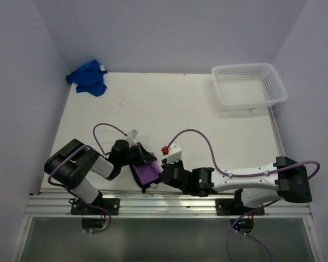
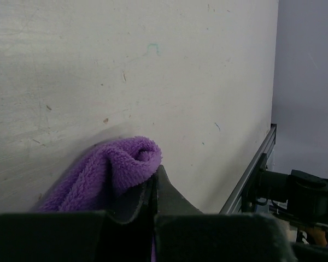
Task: Roll the towels
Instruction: Roll the towel
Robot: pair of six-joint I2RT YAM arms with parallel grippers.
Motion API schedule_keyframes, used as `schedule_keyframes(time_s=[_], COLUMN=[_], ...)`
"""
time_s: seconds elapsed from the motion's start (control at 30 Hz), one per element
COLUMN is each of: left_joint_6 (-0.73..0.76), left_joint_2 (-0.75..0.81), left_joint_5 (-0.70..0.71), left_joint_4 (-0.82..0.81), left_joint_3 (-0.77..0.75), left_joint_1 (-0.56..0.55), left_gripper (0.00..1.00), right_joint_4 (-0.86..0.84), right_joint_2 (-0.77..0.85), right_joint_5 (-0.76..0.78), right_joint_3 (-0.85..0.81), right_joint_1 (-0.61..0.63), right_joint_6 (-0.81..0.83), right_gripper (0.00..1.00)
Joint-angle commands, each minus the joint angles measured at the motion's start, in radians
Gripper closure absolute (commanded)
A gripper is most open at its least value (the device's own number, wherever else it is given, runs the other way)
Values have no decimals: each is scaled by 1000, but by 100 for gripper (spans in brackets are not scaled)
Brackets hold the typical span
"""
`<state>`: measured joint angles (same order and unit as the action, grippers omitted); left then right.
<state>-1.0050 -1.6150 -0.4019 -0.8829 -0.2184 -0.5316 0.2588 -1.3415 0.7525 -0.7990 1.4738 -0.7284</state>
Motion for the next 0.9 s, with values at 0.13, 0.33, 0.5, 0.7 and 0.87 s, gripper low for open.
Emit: schedule_keyframes(time_s=[0.13,0.33,0.5,0.7,0.87], left_joint_6=[63,66,69,75,80], left_joint_2=[26,27,35,49,58], left_joint_5=[83,90,92,100,104], left_joint_4=[114,116,122,137,147], left_joint_3=[31,37,39,39,39], left_joint_1=[-4,-8,-10,-10,-10], left_gripper=[100,100,100,100,100], right_joint_4=[-253,-426,-481,-492,-504], right_joint_2=[33,-31,-119,-186,-208], right_joint_5=[-336,-508,-567,-597,-631], right_joint_3=[124,184,169,156,170], right_joint_1=[-259,-351,-356,-354,-352], right_joint_6=[-167,-253,-270,-276,-272], right_gripper=[79,73,69,61,53])
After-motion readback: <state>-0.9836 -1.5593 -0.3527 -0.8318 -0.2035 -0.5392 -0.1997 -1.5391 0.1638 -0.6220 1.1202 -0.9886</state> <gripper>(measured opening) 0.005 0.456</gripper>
